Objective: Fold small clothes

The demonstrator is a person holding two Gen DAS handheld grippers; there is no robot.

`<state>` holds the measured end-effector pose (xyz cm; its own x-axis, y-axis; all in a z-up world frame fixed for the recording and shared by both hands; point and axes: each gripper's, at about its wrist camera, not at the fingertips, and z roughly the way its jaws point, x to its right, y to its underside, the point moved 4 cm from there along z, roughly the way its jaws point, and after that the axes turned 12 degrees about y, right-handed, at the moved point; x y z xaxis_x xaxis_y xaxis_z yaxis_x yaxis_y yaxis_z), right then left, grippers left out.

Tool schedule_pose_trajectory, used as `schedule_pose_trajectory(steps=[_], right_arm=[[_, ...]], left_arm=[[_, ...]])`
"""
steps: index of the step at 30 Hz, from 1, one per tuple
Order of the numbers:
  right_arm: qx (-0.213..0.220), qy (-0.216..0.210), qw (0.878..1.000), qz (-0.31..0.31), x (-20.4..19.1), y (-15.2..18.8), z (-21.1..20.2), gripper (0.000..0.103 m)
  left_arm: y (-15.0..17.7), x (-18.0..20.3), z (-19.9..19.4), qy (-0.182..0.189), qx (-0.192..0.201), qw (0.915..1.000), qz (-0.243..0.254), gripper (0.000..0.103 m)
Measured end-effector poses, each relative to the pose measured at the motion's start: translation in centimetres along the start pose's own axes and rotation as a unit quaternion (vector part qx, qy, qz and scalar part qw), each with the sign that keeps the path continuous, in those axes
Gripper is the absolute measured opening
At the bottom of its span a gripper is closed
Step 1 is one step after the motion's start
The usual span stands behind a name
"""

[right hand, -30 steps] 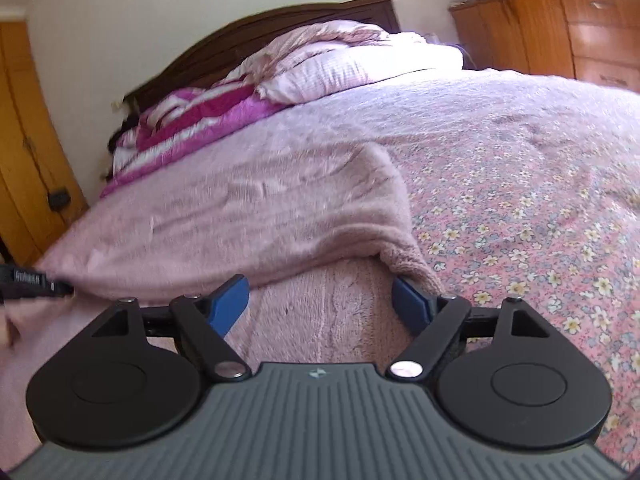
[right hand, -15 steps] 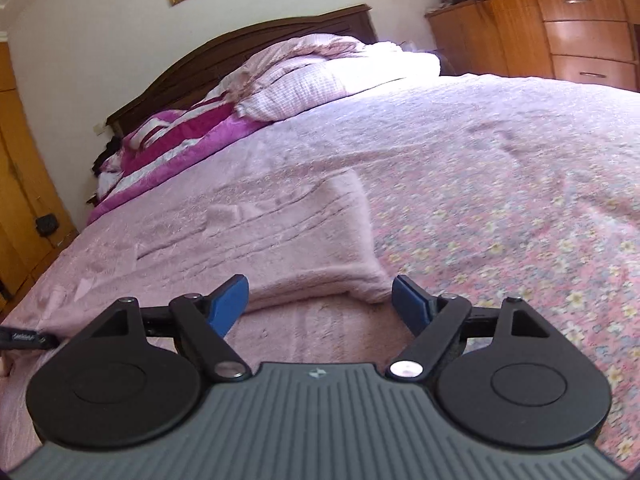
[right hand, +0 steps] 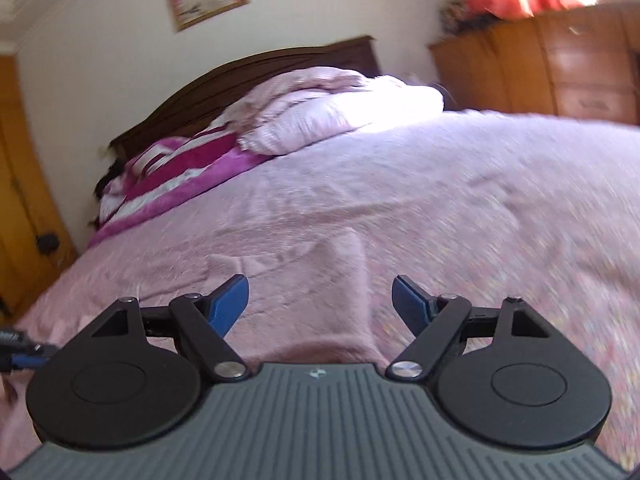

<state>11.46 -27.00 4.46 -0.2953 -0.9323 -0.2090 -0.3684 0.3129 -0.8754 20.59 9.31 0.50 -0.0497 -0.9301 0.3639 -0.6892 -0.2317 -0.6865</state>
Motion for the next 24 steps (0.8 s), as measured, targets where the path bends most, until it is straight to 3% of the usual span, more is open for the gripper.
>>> schedule_pose_trajectory(steps=[3,7,9,15,24], right_arm=[[-0.010,-0.005,1.000,-0.015,-0.8,0.4,1.5,0.084],[-0.067,0.020,0.997,-0.036,-1.3,1.9,4.9,0.084],[-0.097,0.028,0.995,-0.021,-0.9,2.5,6.5,0.082],[-0.090,0.036,0.995,-0.038,-1.5,3.0,6.8,0.083],[-0.085,0.026,0.996,-0.013,-0.7,2.5,5.9,0.083]], left_arm=[[0.3,0.0,1.4,-0.014,0.008,0.9999,0.003,0.049],[1.0,1.9,2.3,-0.087,0.010,0.9903,0.108,0.048],[1.4,2.3,2.6,-0.102,0.013,0.9864,0.128,0.048],[1.4,1.6,2.2,-0.105,0.021,0.9872,0.118,0.060],[1.6,1.3,-2.1,-0.089,0.001,0.9930,0.078,0.059]])
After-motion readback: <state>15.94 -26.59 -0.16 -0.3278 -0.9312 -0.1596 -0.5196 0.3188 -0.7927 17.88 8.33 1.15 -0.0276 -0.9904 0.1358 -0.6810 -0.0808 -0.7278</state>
